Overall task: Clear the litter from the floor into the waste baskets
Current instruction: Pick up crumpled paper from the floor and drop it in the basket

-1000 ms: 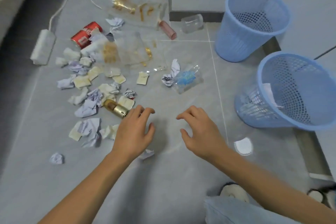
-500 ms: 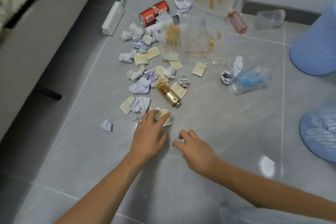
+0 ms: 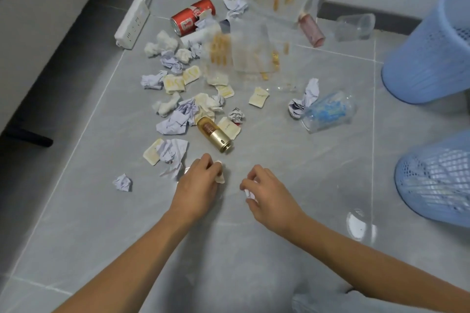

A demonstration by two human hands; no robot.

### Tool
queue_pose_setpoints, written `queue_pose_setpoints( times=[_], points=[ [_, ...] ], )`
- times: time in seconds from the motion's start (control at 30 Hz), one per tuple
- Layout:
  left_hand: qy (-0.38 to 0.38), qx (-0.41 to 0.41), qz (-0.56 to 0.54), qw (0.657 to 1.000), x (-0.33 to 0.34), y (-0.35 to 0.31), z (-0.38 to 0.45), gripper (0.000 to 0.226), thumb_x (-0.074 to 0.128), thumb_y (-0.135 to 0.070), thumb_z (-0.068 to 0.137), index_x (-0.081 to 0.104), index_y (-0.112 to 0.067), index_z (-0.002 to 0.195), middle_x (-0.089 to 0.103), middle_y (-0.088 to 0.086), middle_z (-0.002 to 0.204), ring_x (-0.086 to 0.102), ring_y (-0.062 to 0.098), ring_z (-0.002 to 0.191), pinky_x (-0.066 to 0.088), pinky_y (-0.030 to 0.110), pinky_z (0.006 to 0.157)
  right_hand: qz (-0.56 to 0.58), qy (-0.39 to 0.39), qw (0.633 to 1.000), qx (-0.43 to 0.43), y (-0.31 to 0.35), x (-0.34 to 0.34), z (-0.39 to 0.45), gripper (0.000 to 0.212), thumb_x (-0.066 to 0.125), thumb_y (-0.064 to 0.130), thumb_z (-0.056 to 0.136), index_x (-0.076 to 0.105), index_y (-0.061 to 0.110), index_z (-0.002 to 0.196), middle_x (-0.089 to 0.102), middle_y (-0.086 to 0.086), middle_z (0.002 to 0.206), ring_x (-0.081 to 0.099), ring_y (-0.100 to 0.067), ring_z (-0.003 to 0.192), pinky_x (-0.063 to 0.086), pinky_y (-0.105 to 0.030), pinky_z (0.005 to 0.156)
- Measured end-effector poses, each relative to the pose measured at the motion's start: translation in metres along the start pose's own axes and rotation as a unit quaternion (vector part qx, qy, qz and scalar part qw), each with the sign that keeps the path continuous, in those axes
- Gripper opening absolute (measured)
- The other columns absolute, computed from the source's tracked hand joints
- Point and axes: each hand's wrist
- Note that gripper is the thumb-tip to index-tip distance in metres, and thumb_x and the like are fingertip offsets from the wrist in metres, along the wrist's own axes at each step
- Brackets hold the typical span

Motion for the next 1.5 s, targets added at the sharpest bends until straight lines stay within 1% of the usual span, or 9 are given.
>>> queue_pose_setpoints(
  times=[0.17, 0.33, 0.5, 0.63, 0.77, 0.87, 1.0, 1.13, 1.5],
  points=[
    [-0.034, 0.075, -0.038, 0.996, -0.025, -0.058, 0.023, 0.024, 0.069, -0.003, 0.079, 0.060, -0.021, 0.092, 0.045, -0.010, 0.095, 0.042, 0.013, 0.076, 0.041, 0.032, 0.047, 0.026, -0.097, 0.993, 0.065, -0.023, -0.063, -0.020, 0.025, 0.074, 0.013, 0.085, 0.066, 0.021, 0.107, 0.048, 0.002, 0.112, 0.053, -0.019, 0.094, 0.051, -0.033, 0.079],
    [-0.036, 0.200, -0.083, 0.976, -0.054, -0.159, 0.066, 0.024, 0.067, -0.003, 0.079, 0.063, -0.021, 0.094, 0.049, -0.008, 0.095, 0.042, 0.011, 0.073, 0.038, 0.027, 0.054, 0.016, -0.209, 0.968, 0.137, -0.054, -0.144, -0.066, 0.028, 0.077, 0.013, 0.083, 0.068, 0.021, 0.107, 0.050, 0.003, 0.110, 0.056, -0.016, 0.094, 0.052, -0.031, 0.077],
    [-0.045, 0.300, -0.131, 0.944, -0.072, -0.275, 0.100, 0.025, 0.065, -0.001, 0.078, 0.064, -0.021, 0.092, 0.050, -0.008, 0.094, 0.040, 0.010, 0.070, 0.047, 0.037, 0.058, -0.011, -0.331, 0.919, 0.214, -0.087, -0.234, -0.134, 0.028, 0.081, 0.011, 0.079, 0.071, 0.021, 0.102, 0.052, 0.004, 0.104, 0.059, -0.014, 0.091, 0.049, -0.024, 0.081],
    [-0.030, 0.365, -0.142, 0.920, -0.065, -0.369, 0.116, 0.021, 0.062, -0.003, 0.078, 0.064, -0.019, 0.092, 0.050, -0.003, 0.095, 0.053, 0.021, 0.075, 0.050, 0.042, 0.060, -0.035, -0.403, 0.867, 0.291, -0.122, -0.291, -0.192, 0.028, 0.081, 0.012, 0.078, 0.073, 0.023, 0.102, 0.055, 0.005, 0.105, 0.063, -0.014, 0.094, 0.053, -0.032, 0.083],
    [-0.008, 0.390, -0.124, 0.912, -0.036, -0.448, 0.127, 0.023, 0.060, -0.003, 0.082, 0.068, -0.017, 0.098, 0.053, 0.002, 0.102, 0.058, 0.027, 0.085, 0.048, 0.042, 0.063, -0.036, -0.417, 0.836, 0.354, -0.162, -0.312, -0.228, 0.032, 0.083, 0.016, 0.077, 0.074, 0.024, 0.106, 0.056, 0.002, 0.108, 0.065, -0.015, 0.093, 0.055, -0.039, 0.087],
    [0.056, 0.373, -0.079, 0.923, -0.021, -0.474, 0.133, 0.040, 0.063, -0.007, 0.086, 0.068, -0.021, 0.123, 0.055, 0.000, 0.121, 0.062, 0.027, 0.102, 0.053, 0.043, 0.078, -0.038, -0.369, 0.842, 0.393, -0.180, -0.309, -0.242, 0.043, 0.084, 0.025, 0.079, 0.072, 0.026, 0.120, 0.054, 0.001, 0.118, 0.063, -0.019, 0.102, 0.053, -0.037, 0.091],
    [0.042, 0.371, -0.087, 0.924, -0.021, -0.456, 0.122, 0.041, 0.064, -0.014, 0.087, 0.067, -0.026, 0.126, 0.057, -0.006, 0.123, 0.062, 0.023, 0.103, 0.051, 0.036, 0.076, -0.072, -0.343, 0.850, 0.393, -0.172, -0.294, -0.248, 0.044, 0.081, 0.025, 0.081, 0.070, 0.026, 0.124, 0.053, 0.002, 0.125, 0.055, -0.022, 0.117, 0.050, -0.036, 0.093],
    [0.010, 0.345, -0.100, 0.933, -0.026, -0.401, 0.106, 0.029, 0.062, -0.025, 0.090, 0.065, -0.029, 0.119, 0.056, -0.008, 0.114, 0.060, 0.020, 0.101, 0.052, 0.037, 0.073, -0.073, -0.360, 0.870, 0.329, -0.147, -0.276, -0.217, 0.029, 0.075, 0.025, 0.082, 0.072, 0.024, 0.111, 0.056, 0.006, 0.110, 0.058, -0.019, 0.106, 0.050, -0.035, 0.083],
    [-0.098, 0.142, -0.018, 0.985, -0.075, -0.157, 0.075, 0.039, 0.063, -0.039, 0.088, 0.063, -0.029, 0.125, 0.058, -0.008, 0.112, 0.056, 0.019, 0.107, 0.049, 0.033, 0.068, -0.086, -0.222, 0.964, 0.115, -0.039, -0.192, -0.039, 0.033, 0.069, 0.036, 0.083, 0.068, 0.024, 0.114, 0.056, 0.007, 0.109, 0.056, -0.019, 0.103, 0.055, -0.040, 0.071]
  ],
)
Point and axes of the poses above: each hand's wrist, its own z-axis towards the middle knuckle, its own x-axis out of the palm, y = z × x
